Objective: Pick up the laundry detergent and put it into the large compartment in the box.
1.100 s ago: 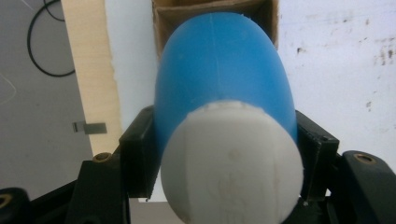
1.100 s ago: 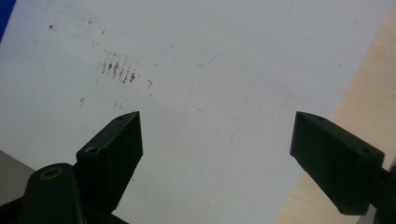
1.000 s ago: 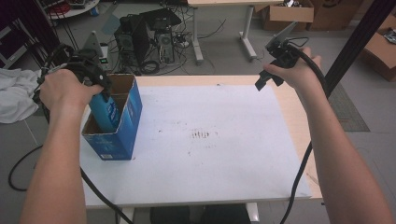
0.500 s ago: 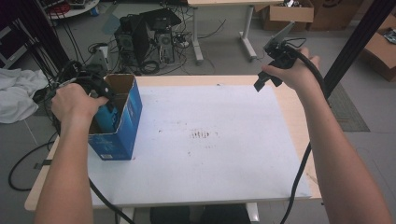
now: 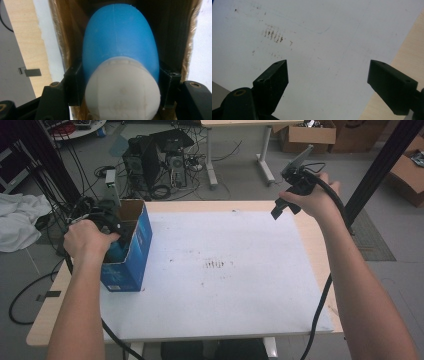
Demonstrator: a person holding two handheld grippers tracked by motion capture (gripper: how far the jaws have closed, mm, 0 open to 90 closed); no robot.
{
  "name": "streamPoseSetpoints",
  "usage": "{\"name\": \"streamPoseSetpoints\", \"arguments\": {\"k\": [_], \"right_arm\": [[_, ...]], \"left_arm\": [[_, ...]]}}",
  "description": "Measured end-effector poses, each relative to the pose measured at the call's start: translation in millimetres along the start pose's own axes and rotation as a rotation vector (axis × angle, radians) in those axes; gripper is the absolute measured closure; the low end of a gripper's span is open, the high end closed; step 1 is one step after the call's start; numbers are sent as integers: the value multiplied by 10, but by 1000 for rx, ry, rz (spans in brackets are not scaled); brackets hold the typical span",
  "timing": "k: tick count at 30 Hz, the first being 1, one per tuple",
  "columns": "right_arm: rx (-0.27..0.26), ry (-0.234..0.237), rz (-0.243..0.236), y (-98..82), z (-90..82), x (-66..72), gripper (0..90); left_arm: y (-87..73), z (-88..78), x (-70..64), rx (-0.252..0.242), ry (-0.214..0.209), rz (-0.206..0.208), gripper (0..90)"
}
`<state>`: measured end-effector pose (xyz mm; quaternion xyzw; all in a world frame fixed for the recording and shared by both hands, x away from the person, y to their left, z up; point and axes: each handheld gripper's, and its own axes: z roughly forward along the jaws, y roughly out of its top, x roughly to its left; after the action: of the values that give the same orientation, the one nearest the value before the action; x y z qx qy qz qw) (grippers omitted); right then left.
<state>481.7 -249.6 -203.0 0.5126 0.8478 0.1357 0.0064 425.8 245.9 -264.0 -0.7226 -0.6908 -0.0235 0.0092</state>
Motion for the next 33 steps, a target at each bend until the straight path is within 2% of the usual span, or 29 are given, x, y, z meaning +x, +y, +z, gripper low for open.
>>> {"name": "streamPoseSetpoints", "arguments": {"k": [5, 21, 33], "right_arm": [[2, -1, 0, 9, 5, 16, 172], [1, 0, 1, -2, 3, 33, 172], [0, 1, 0, -10, -4, 34, 172]], "left_arm": [[-10, 67, 3, -4, -1, 3, 380], [-63, 84, 21, -4, -6, 5, 377], [-76, 94, -21, 2, -9, 1, 373]]}}
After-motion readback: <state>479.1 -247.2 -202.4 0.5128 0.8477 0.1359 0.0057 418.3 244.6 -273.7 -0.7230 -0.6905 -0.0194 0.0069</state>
